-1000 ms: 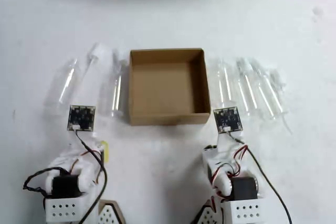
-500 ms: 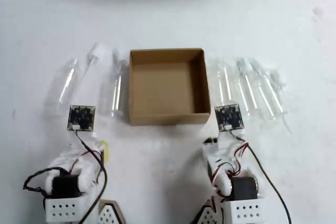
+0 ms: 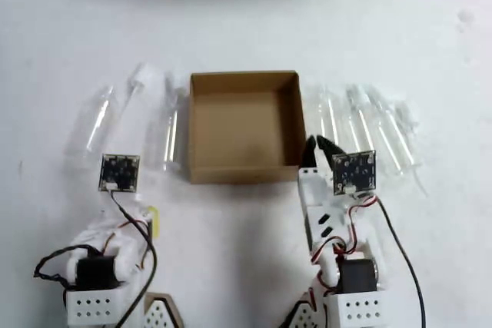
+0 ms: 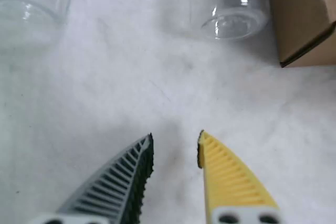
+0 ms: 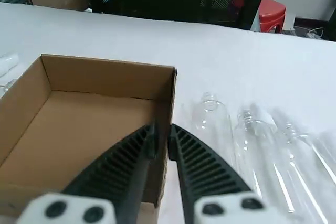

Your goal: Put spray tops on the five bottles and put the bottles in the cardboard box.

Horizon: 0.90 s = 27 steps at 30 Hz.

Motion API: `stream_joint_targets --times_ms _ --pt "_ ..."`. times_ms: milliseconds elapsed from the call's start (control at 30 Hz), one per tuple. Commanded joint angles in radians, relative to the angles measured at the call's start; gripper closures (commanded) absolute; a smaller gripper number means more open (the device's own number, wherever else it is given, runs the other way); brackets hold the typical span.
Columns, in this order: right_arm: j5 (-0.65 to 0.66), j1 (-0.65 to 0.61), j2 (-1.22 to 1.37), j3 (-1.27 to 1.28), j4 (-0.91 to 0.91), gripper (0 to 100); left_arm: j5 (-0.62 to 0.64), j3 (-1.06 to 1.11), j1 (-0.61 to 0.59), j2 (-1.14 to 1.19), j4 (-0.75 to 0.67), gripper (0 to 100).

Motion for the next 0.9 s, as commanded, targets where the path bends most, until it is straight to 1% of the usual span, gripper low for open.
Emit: stream_joint_targets --times_ms 0,100,167,500,633,867 --pt "-0.002 0.001 -0.002 0.009 0.033 97.7 -0.003 -0.003 0.007 -0.008 0.003 87" --pt "-0.002 0.013 -0.002 0.009 0.137 97.7 -0.003 -0.003 0.007 -0.008 0.003 87" --pt "-0.002 0.007 -0.005 0.009 0.166 97.7 -0.003 -0.003 0.008 -0.008 0.003 87" --pt "0.0 0.013 -0.005 0.009 0.168 97.7 -0.011 -0.003 0.001 -0.008 -0.002 87" --pt "0.0 0.013 -0.005 0.009 0.171 97.7 -0.011 -0.081 -0.059 -0.008 0.003 87" --pt "0.0 0.013 -0.004 0.009 0.173 97.7 -0.011 -0.391 -0.269 -0.01 0.005 87"
